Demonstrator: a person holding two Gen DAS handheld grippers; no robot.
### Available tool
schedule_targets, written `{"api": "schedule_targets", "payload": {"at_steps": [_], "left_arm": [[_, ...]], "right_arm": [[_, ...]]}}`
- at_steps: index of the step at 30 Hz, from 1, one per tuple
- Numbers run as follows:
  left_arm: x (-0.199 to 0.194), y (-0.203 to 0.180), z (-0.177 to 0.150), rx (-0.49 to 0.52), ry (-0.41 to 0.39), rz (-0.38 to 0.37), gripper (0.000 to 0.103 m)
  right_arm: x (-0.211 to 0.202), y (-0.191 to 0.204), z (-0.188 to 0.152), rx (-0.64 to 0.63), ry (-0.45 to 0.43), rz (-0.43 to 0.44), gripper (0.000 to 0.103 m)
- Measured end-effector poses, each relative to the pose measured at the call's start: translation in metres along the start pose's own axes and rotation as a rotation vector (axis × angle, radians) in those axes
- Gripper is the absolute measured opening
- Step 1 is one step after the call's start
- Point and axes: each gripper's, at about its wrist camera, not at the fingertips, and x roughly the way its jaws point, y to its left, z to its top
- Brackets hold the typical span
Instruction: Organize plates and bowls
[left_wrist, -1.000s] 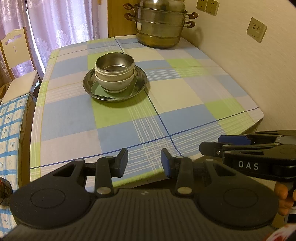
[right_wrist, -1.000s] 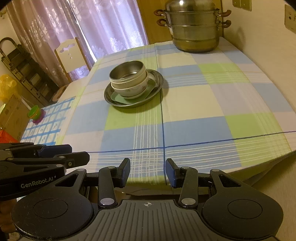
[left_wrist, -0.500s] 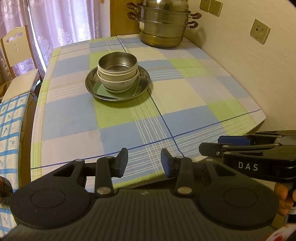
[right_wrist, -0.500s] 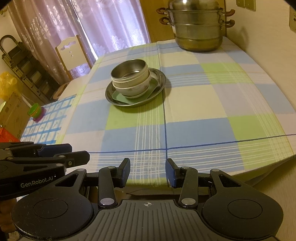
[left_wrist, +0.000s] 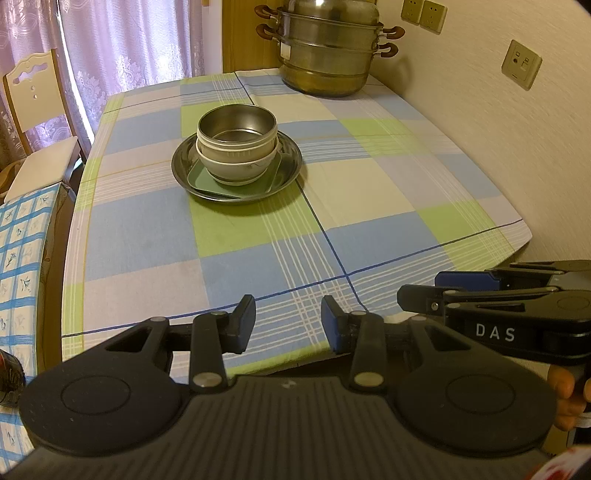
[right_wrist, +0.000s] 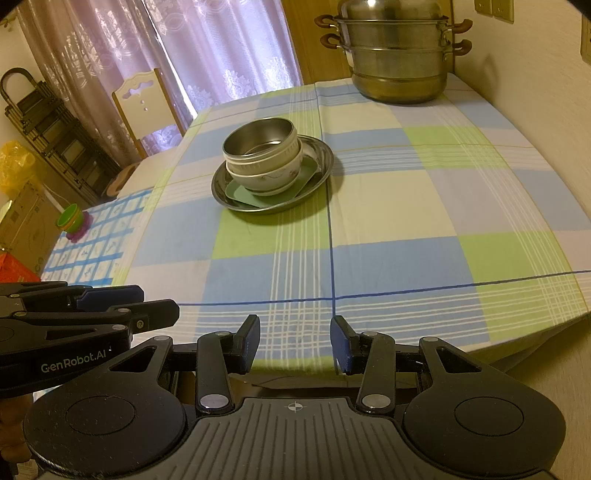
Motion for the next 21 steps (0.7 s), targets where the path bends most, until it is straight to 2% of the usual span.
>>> {"api": "schedule_targets", "payload": {"at_steps": [21], "left_arm": [[-0.0014,0.0009,0.0011,0.0,-0.003,0.001,0.036]], "right_arm": [[0.0004,0.0001,0.0003,-0.001,-0.001,-0.001,0.043]]}}
